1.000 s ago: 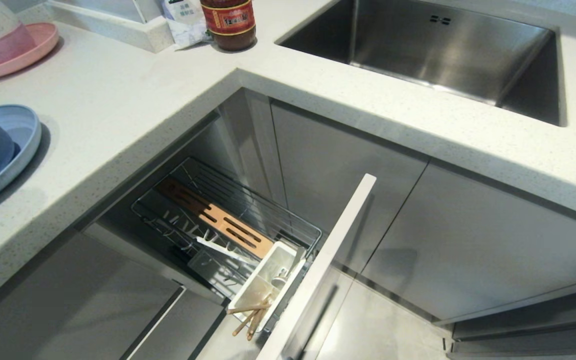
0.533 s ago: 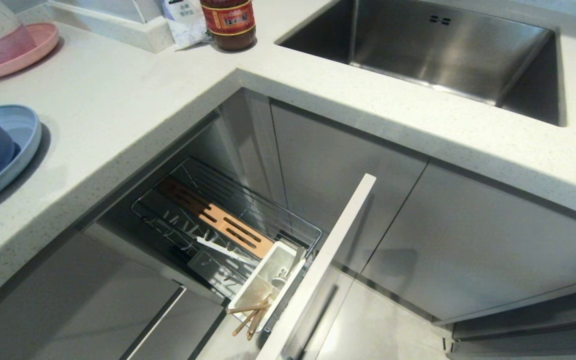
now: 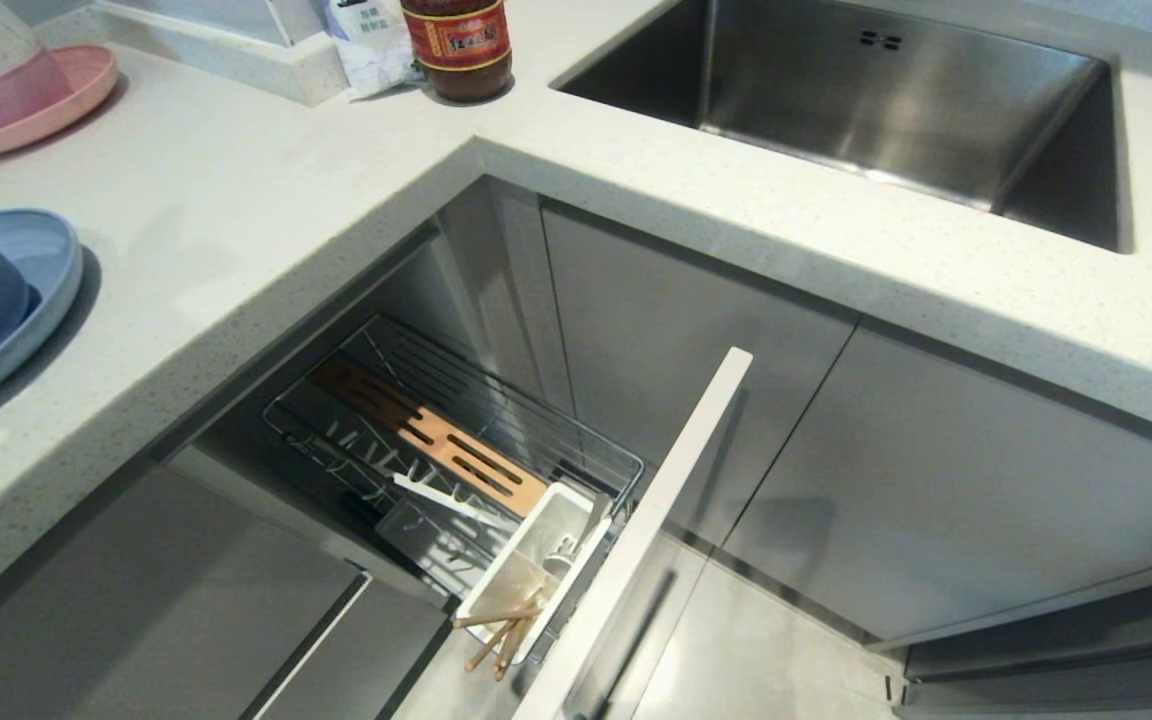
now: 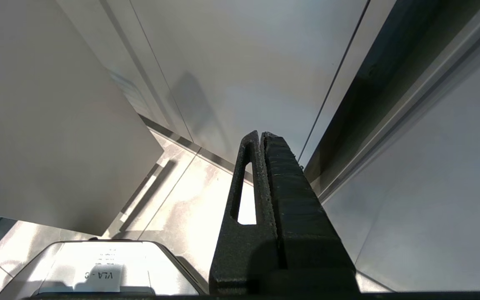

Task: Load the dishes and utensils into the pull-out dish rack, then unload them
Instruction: Take the chopsticks out of the cupboard

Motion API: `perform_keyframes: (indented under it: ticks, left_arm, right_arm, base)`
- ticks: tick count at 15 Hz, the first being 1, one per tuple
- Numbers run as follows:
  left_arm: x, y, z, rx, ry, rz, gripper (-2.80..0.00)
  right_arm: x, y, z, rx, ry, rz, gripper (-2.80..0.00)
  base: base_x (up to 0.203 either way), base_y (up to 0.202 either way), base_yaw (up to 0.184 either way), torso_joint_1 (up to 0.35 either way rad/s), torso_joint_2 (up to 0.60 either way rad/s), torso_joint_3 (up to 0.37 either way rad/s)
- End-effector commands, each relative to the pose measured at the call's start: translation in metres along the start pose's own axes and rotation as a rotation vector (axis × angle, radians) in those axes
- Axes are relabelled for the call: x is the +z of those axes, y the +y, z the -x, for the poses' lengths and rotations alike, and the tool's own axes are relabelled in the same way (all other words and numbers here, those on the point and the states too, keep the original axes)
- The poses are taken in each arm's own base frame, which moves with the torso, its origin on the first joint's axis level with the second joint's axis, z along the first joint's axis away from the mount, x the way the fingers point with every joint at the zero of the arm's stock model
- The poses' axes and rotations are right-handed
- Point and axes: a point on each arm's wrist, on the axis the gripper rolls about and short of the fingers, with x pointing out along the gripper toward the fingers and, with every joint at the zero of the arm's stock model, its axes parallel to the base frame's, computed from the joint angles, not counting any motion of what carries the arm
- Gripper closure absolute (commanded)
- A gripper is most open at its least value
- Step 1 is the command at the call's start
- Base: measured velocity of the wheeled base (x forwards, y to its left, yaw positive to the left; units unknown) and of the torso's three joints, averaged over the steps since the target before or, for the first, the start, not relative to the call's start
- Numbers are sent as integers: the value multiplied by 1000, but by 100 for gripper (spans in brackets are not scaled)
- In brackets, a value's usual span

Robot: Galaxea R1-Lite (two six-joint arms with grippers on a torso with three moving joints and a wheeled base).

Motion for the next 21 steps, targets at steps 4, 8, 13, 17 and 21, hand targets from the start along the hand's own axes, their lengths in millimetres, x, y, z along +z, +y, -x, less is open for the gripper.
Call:
perform_keyframes:
  ticks: [4, 8, 13, 17, 21]
  left_arm:
    - [-81, 0, -58, -2, 586, 16, 0]
    - [-129, 6, -63, 63, 918, -169, 0]
    - [-149, 19, -43, -55, 1306, -356, 0]
    - [-182, 26, -46, -57, 1474, -435, 0]
    - [-242, 18, -43, 2, 1624, -548, 0]
  right_arm:
    - [0, 0, 0, 0, -2, 0, 0]
    - [0, 0, 0, 1, -3, 0, 0]
    - [0, 0, 0, 0, -3, 0, 0]
    - [0, 0, 0, 0, -3, 0, 0]
    - [0, 0, 0, 0, -2, 0, 0]
  base:
    - [0, 0, 0, 0, 0, 0]
    - [0, 0, 0, 0, 0, 0]
    - [0, 0, 0, 0, 0, 0]
    - [0, 0, 0, 0, 0, 0]
    - [0, 0, 0, 0, 0, 0]
